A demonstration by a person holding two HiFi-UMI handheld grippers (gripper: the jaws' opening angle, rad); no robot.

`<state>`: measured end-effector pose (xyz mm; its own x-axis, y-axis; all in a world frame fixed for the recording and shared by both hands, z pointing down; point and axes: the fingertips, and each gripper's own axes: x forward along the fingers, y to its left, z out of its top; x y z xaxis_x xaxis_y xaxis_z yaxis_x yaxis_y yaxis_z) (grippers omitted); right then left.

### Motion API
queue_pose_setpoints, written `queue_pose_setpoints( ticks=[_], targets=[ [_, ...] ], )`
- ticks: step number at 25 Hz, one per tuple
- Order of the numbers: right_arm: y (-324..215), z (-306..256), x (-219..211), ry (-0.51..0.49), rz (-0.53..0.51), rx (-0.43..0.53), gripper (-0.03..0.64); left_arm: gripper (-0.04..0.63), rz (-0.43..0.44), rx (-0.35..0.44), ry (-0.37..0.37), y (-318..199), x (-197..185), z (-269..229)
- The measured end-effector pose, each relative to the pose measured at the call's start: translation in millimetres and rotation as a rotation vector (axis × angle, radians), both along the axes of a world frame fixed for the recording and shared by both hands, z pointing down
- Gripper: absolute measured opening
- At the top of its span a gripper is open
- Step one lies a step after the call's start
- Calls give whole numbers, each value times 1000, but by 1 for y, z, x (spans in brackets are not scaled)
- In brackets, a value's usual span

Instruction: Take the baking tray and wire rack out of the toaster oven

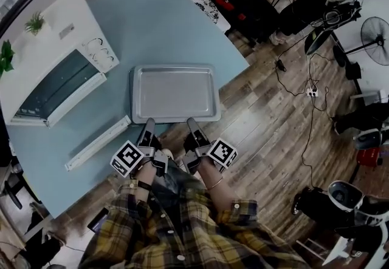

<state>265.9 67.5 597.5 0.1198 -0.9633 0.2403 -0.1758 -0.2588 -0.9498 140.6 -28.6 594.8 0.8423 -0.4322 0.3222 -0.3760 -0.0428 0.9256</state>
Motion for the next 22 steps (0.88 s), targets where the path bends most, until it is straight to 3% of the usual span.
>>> queue_pose_setpoints(
  ticks=[5, 12, 18, 22],
  targets=[
    [1, 14, -3, -2, -8, -53, 41, 51, 11, -47, -35, 2, -5, 15],
    [3, 20, -2, 19, 5, -76, 65, 136, -1, -66, -46, 6, -10, 11],
    [9, 19, -2, 38, -1, -102, 150, 155, -27, -39, -60, 6, -24, 5],
    [17, 12, -7, 137, -69, -163, 170, 155, -16, 26, -61, 4, -27, -13]
  ],
)
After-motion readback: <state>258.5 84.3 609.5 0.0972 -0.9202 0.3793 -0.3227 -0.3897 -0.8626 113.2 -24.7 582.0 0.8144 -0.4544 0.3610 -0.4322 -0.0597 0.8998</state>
